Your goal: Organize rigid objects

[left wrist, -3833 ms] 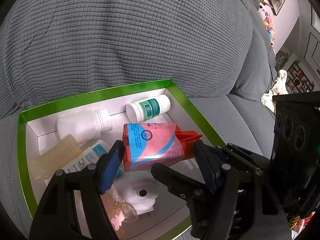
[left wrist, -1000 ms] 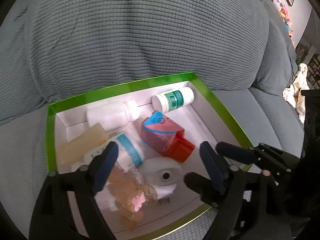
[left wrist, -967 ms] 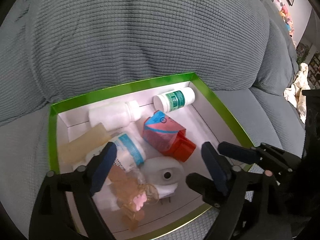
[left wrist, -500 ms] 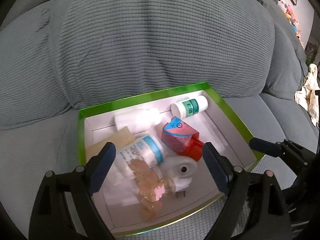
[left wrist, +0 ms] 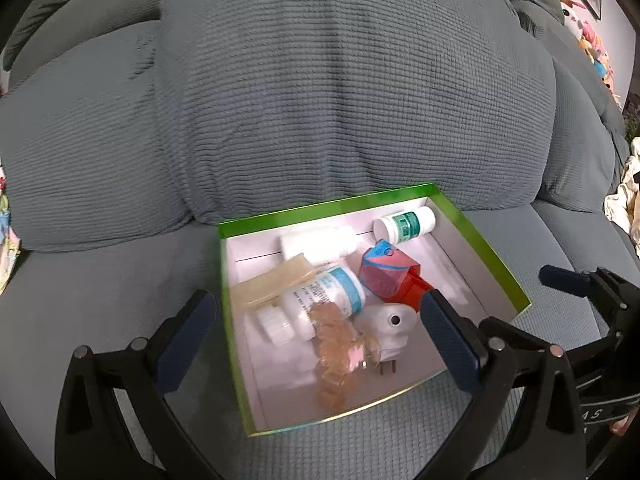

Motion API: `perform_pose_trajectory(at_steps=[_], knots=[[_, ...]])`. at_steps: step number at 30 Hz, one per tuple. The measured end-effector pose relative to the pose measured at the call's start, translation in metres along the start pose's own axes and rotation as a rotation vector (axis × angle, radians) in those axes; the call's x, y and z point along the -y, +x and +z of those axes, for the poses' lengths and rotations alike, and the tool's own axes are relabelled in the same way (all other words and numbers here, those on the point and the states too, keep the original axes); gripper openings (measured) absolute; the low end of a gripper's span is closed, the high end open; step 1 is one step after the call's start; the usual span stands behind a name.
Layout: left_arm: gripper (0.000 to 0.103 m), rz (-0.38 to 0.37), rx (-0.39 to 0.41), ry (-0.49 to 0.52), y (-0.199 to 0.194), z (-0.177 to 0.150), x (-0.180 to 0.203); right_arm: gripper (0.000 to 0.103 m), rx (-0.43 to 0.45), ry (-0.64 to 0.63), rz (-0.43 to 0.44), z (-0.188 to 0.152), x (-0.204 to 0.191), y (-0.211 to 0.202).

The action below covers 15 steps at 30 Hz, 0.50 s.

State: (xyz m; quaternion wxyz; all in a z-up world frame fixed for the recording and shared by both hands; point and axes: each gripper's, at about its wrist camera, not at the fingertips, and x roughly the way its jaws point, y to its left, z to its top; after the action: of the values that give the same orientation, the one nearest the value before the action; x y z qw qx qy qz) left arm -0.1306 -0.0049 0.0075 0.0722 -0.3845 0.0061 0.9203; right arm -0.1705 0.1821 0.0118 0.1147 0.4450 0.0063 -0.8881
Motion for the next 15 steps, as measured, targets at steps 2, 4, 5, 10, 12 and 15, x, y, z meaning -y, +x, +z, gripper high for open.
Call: perform_pose_trajectory(at_steps=[2,4,5,10,12,15], knots=[[0.102,0.013,-0.005,-0.008,-0.005,-0.001,-0.003,0.102,-0.008,-0.009,-0.012,0.002,-0.003,-0.003],[0.102,0.02,-0.004,-0.015,-0.01,-0.002,-0.005,0.102,-0.026,-0.015,-0.014,0.003,-0.006,-0.006],[0.102,0.025,-0.004,-0.018,-0.014,-0.003,-0.006,0.103,-0.031,-0.018,-0.015,0.004,-0.008,-0.008],[0.102,0.032,-0.007,-0.021,-0.027,-0.004,-0.009,0.103,-0.05,-0.043,-0.023,0.005,-0.017,-0.016],[0.102,0.036,-0.001,-0.027,-0.035,-0.005,-0.01,0.103,-0.055,-0.05,-0.027,0.006,-0.02,-0.02],[0.102,0.052,0.0,-0.038,-0.044,-0.004,-0.011,0.103,-0.051,-0.05,-0.033,0.006,-0.022,-0.029]])
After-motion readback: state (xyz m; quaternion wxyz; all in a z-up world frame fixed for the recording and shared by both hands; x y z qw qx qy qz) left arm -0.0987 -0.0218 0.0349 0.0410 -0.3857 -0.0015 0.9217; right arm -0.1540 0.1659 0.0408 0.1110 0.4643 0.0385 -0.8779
